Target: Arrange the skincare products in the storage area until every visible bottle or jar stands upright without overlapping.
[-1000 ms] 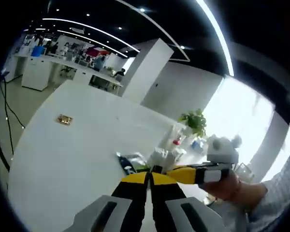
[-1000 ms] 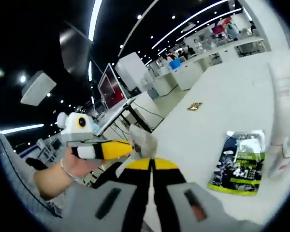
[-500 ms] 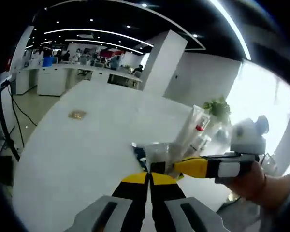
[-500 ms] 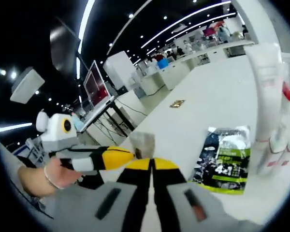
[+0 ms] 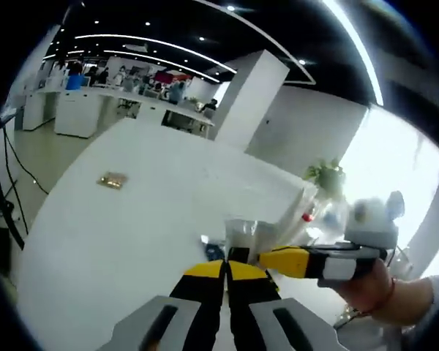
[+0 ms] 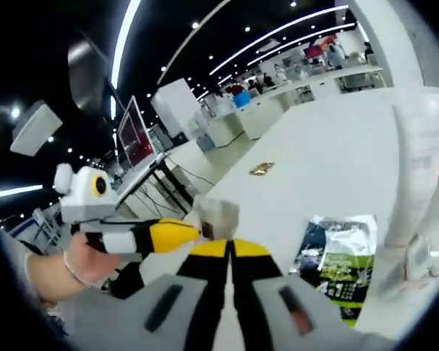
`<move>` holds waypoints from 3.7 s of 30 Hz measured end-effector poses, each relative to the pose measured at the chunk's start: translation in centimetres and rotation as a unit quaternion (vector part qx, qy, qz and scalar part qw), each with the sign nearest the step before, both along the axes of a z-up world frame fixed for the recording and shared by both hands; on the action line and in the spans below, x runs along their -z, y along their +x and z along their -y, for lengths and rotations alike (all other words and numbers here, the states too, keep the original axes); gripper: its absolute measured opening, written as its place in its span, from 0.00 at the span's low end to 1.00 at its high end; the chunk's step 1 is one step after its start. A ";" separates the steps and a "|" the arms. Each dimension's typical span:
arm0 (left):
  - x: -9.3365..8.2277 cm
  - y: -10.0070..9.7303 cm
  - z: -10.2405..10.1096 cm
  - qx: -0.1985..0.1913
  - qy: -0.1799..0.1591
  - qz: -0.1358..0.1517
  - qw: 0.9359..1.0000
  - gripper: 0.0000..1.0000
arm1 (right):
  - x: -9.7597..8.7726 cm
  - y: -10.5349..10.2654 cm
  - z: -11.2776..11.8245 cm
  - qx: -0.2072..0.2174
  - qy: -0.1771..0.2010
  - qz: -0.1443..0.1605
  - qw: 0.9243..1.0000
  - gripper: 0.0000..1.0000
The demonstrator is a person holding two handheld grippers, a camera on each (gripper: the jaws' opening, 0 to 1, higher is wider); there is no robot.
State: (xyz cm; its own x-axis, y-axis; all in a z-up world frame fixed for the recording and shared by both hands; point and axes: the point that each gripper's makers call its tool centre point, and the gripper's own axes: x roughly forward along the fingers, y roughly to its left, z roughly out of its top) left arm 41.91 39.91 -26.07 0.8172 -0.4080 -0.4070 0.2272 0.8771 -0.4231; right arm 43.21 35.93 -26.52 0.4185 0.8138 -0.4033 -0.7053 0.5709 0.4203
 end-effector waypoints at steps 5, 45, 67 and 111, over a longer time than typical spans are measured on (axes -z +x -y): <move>0.4 2.6 -0.7 0.001 0.021 0.000 1.000 0.01 | 0.2 2.7 -1.1 -0.001 -0.036 0.006 0.999 0.02; 11.9 6.3 -2.1 -0.047 0.072 -0.156 0.984 0.03 | 11.6 5.8 -0.9 -0.042 -0.243 -0.012 0.969 0.15; 10.8 6.2 -2.4 -0.102 0.033 -0.112 0.988 0.03 | 12.7 5.4 -2.8 -0.069 -0.244 0.067 0.965 0.06; 13.1 23.1 -17.9 -0.092 0.269 -0.110 0.952 0.01 | 12.3 5.7 -2.5 -0.052 -0.216 0.107 0.969 0.02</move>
State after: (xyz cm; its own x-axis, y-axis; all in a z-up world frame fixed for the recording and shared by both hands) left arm 65.04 57.82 -39.21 0.7253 0.0501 -0.6866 0.0065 0.9968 0.0795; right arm 48.90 38.39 -38.87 0.4547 0.6302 -0.6293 -0.8133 0.5819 -0.0049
